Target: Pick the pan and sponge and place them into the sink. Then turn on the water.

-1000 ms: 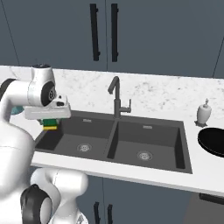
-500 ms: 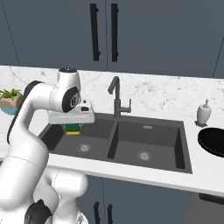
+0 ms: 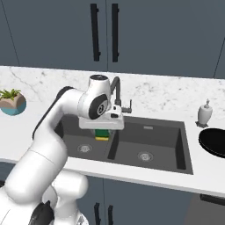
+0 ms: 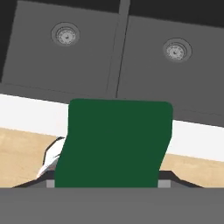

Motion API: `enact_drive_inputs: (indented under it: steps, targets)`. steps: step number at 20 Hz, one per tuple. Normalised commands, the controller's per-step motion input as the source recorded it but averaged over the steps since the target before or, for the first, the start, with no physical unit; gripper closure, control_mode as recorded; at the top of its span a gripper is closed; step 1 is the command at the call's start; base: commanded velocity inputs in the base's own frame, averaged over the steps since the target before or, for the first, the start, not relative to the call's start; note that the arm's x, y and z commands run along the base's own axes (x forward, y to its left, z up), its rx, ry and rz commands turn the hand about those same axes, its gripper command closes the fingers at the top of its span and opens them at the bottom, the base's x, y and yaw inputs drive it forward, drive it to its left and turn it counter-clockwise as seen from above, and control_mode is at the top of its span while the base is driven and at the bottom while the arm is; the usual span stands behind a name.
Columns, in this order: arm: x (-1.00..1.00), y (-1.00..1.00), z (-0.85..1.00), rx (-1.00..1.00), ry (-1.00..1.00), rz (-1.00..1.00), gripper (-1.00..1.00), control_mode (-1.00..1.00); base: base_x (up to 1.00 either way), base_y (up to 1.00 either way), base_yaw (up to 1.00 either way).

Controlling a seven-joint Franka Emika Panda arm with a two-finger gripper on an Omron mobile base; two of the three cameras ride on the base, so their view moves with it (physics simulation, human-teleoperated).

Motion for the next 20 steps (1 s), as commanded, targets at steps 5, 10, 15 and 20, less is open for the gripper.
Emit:
enact_drive_inputs:
  steps: [5,10,15,20]
  targets:
    - [0.8,-1.0,-0.41,-0.08,0.01,-0.13,1.0,-1.0,0.0,0.0,0.0]
    - [0.73,-1.0,-0.56,-0.07,0.0,-0.13,1.0,-1.0,0.0,0.0,0.0]
    - [0.49,-0.46,-0.46,-0.01,0.0,-0.04,1.0,-1.0,0.0,0.0,0.0]
    - [0.12,-0.09,-0.05,0.0,0.08,0.0,1.0,-1.0,0.0,0.0,0.0]
